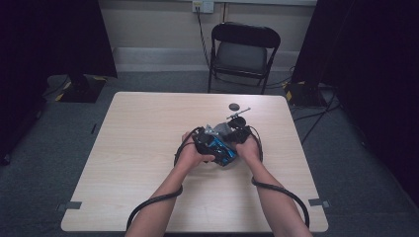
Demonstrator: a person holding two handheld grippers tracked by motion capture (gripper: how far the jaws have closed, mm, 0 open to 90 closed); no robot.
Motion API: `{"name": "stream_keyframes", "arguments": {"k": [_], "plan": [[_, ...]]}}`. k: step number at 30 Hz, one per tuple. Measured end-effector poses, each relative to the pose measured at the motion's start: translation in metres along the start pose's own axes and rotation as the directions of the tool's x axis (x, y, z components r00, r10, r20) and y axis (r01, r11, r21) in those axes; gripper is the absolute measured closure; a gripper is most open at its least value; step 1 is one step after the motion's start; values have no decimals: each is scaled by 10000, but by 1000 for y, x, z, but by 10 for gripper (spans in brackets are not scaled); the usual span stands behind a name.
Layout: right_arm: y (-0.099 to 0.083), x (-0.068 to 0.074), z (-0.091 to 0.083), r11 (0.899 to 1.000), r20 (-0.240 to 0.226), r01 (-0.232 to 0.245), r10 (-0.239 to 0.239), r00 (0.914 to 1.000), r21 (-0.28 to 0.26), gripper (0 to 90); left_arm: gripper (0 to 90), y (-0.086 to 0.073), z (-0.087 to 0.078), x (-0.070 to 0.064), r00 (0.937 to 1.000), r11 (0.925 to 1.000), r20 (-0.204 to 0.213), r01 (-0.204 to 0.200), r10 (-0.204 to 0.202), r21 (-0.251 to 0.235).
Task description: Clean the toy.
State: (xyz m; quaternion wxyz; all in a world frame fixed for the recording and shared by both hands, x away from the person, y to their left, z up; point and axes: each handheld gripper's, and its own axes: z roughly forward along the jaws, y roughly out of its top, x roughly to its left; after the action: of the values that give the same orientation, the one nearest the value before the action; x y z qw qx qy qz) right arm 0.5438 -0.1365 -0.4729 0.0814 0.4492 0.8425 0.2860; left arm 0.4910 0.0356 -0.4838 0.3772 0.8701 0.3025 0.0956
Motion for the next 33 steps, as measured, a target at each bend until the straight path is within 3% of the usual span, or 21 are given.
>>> {"name": "stream_keyframes", "arguments": {"k": [12,15,33], "plan": [[-14,-8,-10,9997,-558,245,-248,9981,-62,768,0,0,0,0,10000,10000,1,-8,8,-27],[-18,-10,-15,9988,-617,491,-488,9969,44,766,0,-1,0,0,10000,10000,-4,-3,3,-34],[-54,-20,-41,9990,-1077,434,-446,9932,-137,765,0,1,0,0,10000,10000,-6,-32,32,54]]}}
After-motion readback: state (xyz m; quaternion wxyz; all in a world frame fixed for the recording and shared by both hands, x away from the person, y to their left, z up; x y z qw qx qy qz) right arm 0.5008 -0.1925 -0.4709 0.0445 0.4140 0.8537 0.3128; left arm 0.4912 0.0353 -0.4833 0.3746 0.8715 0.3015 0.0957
